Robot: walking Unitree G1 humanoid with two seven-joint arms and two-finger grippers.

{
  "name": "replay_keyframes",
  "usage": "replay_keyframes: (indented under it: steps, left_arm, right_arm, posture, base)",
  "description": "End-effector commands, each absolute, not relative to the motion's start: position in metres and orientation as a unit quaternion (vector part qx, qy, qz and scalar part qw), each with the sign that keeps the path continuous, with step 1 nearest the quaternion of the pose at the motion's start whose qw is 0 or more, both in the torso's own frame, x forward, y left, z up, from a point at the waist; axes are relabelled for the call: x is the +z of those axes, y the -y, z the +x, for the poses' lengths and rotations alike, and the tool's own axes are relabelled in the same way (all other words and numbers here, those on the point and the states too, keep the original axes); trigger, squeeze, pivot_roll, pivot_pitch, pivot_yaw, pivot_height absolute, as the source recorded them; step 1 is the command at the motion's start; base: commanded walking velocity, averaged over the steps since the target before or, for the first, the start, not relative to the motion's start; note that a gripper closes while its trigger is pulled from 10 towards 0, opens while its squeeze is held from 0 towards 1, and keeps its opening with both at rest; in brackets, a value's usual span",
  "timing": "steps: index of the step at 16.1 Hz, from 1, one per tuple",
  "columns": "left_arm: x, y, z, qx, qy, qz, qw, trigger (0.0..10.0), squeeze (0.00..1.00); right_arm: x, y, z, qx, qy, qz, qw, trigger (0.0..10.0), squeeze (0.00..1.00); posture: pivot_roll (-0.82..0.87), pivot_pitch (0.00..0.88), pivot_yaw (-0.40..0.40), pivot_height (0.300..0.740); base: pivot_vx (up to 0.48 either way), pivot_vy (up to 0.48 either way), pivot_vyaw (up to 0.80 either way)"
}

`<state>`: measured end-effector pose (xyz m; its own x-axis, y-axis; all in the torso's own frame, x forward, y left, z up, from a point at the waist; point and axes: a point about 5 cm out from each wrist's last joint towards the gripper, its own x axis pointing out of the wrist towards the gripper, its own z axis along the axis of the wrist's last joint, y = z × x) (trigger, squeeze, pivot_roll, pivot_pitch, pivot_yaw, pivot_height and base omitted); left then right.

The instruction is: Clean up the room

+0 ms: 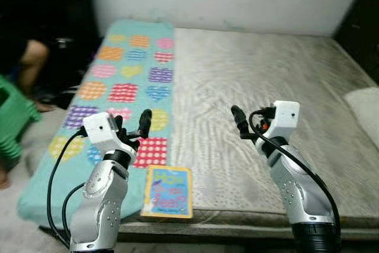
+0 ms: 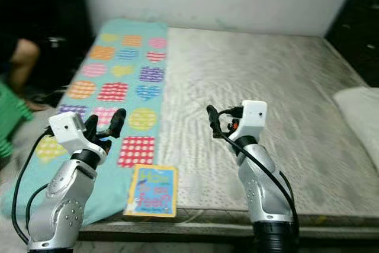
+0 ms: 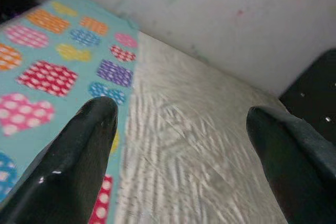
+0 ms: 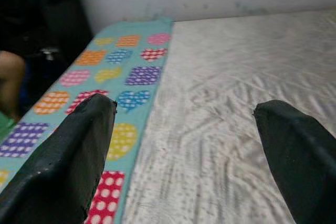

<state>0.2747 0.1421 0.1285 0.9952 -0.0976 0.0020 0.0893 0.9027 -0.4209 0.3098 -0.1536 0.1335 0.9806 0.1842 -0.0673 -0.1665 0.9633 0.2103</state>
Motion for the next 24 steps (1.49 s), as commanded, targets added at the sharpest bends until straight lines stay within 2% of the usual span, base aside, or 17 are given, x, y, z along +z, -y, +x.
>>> replay_keyframes:
  steps: [1, 11, 24]
  left_arm:
    - [0.130, -0.138, 0.272, -0.052, -0.010, -0.226, 0.973, 10.0, 0.00]
    - [0.134, -0.133, 0.275, -0.067, -0.008, -0.224, 0.972, 10.0, 0.00]
    - [0.126, -0.140, 0.267, -0.051, -0.017, -0.217, 0.975, 10.0, 0.00]
  right_arm:
    - [0.136, 0.155, 0.308, 0.089, -0.040, 0.097, 0.990, 10.0, 0.00]
    - [0.136, 0.155, 0.307, 0.086, -0.043, 0.097, 0.991, 10.0, 0.00]
    - [0.129, 0.155, 0.296, 0.106, -0.048, 0.076, 0.990, 10.0, 0.00]
  posture:
    - [-0.08, 0.026, -0.057, 0.740]
    - [-0.08, 0.041, -0.051, 0.740]
    - [-0.07, 0.039, -0.057, 0.740]
  base:
    - [0.000, 0.000, -0.80]
    - [0.000, 0.000, -0.80]
    - [0.000, 0.000, 0.00]
